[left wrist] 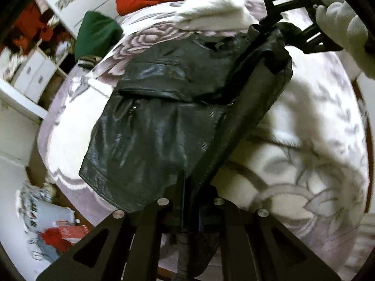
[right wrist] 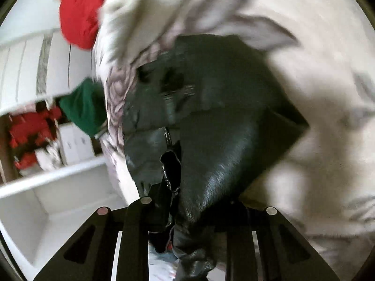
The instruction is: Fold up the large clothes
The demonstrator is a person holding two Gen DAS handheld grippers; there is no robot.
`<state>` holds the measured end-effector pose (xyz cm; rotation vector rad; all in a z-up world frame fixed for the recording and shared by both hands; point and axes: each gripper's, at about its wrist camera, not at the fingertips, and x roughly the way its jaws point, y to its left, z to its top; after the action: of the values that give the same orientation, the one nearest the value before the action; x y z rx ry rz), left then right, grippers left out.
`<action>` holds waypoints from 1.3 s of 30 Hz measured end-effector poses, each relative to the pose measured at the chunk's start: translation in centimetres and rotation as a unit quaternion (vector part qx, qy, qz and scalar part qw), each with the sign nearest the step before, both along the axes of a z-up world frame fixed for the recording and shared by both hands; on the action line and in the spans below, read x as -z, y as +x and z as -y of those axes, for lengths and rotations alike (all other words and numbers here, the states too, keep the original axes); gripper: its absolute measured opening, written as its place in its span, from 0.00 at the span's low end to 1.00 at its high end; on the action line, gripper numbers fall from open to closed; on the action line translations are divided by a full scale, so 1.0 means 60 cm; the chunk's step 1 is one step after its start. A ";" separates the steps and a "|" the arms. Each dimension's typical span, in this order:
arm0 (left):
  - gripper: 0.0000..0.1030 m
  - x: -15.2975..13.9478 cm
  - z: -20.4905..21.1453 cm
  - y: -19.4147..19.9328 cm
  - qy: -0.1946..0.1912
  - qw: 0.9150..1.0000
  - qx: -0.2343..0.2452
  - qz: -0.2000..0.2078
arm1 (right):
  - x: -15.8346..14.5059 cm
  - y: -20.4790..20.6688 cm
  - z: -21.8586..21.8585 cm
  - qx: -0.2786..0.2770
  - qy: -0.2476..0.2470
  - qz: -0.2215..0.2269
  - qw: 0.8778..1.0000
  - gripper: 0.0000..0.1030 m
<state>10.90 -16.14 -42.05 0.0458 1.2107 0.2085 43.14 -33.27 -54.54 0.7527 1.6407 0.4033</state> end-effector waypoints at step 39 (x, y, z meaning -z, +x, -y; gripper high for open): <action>0.41 0.142 -0.515 0.069 -0.270 0.948 -0.165 -0.033 | 0.104 0.054 -0.508 -0.186 -0.108 0.006 0.977 0.19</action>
<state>15.01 14.76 -50.54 -0.6369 1.3038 0.1611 46.36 -2.79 -60.76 0.2778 1.7822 0.4833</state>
